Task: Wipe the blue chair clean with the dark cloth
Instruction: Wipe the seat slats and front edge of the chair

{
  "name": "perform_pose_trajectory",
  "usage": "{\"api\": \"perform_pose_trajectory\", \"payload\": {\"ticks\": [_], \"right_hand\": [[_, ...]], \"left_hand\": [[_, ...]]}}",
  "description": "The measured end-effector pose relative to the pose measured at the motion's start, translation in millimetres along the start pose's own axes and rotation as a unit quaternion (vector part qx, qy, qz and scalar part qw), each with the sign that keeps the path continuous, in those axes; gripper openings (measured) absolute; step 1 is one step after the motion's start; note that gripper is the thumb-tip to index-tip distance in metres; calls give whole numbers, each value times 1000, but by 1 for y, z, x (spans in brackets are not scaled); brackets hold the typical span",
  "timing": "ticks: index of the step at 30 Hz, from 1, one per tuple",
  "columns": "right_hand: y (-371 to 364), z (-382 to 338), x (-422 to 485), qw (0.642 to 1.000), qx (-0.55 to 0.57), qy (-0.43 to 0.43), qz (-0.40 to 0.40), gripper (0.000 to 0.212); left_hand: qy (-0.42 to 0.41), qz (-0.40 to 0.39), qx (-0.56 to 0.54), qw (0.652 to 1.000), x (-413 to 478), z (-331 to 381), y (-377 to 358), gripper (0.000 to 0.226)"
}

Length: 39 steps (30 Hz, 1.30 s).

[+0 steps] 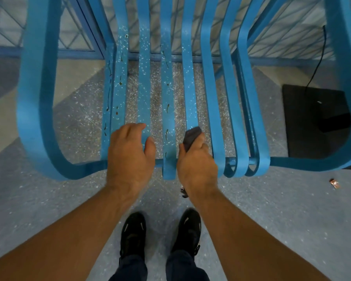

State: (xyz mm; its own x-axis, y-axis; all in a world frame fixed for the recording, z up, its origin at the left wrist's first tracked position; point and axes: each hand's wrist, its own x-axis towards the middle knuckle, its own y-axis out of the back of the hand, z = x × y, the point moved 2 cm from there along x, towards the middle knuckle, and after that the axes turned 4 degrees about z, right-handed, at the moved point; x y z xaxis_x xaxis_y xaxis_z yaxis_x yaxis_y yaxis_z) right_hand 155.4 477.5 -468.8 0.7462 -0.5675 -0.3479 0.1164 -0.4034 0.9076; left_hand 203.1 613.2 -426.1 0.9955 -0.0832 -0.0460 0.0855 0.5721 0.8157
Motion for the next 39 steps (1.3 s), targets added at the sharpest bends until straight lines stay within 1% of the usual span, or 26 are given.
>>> {"api": "perform_pose_trajectory", "payload": {"ticks": [2, 4, 6, 8, 10, 12, 14, 16, 18, 19, 20, 22, 24, 26, 28, 30, 32, 34, 36, 38, 39], "right_hand": [[5, -8, 18, 1000, -12, -15, -18, 63], [11, -14, 35, 997, 31, -61, -33, 53], [11, -14, 40, 993, 78, -88, -26, 50], [8, -10, 29, 995, 73, -58, 20, 51], [4, -4, 10, 998, 42, 5, 55, 54], [0, 0, 0, 998, 1, 50, 32, 64], [1, 1, 6, 998, -28, 49, 4, 64], [7, -5, 24, 1000, 9, -3, -17, 53], [13, -15, 50, 992, 80, -81, -62, 43], [16, -21, 62, 986, 102, -105, -75, 42], [20, -26, 71, 984, 111, -116, -71, 42], [21, -32, 79, 988, 112, -100, -23, 46], [17, -31, 70, 996, 69, -41, 33, 50], [12, -26, 54, 999, 22, 19, 39, 61], [11, -21, 42, 998, 0, 56, 17, 69], [13, -18, 38, 998, 3, 61, 3, 73], [17, -21, 48, 999, 26, 31, -11, 72], [20, -31, 72, 998, 64, -14, 2, 64], [21, -42, 99, 995, 84, -33, 40, 51], [21, -50, 109, 996, 64, -14, 68, 46], [19, -49, 107, 997, 38, 13, 72, 48]], "left_hand": [[6, 5, 18, 1000, 8, -4, 0, 42], [20, 9, 32, 999, 16, -7, 2, 49], [45, 7, 41, 998, 25, -9, 4, 58], [75, -8, 45, 996, 31, -6, 6, 62], [66, -26, 61, 996, 33, 1, 4, 60], [52, -44, 71, 995, 35, 7, 0, 56], [75, -70, 64, 993, 41, 12, -3, 53], [116, -110, 54, 986, 49, 13, -5, 41], [140, -143, 59, 978, 56, 12, -6, 27], [147, -152, 63, 975, 59, 10, -7, 30], [149, -161, 68, 973, 61, 10, -8, 34], [153, -171, 78, 970, 66, 10, -9, 36], [163, -177, 90, 967, 71, 11, -12, 32], [169, -184, 100, 963, 75, 13, -14, 28], [180, -188, 97, 961, 80, 14, -17, 27], [191, -195, 87, 958, 82, 14, -18, 27], [198, -197, 75, 957, 81, 13, -19, 28], [199, -200, 72, 957, 81, 14, -20, 28], [201, -200, 70, 956, 82, 13, -21, 28], [206, -201, 67, 955, 84, 11, -23, 28], [209, -202, 65, 955, 84, 10, -23, 28]]}}
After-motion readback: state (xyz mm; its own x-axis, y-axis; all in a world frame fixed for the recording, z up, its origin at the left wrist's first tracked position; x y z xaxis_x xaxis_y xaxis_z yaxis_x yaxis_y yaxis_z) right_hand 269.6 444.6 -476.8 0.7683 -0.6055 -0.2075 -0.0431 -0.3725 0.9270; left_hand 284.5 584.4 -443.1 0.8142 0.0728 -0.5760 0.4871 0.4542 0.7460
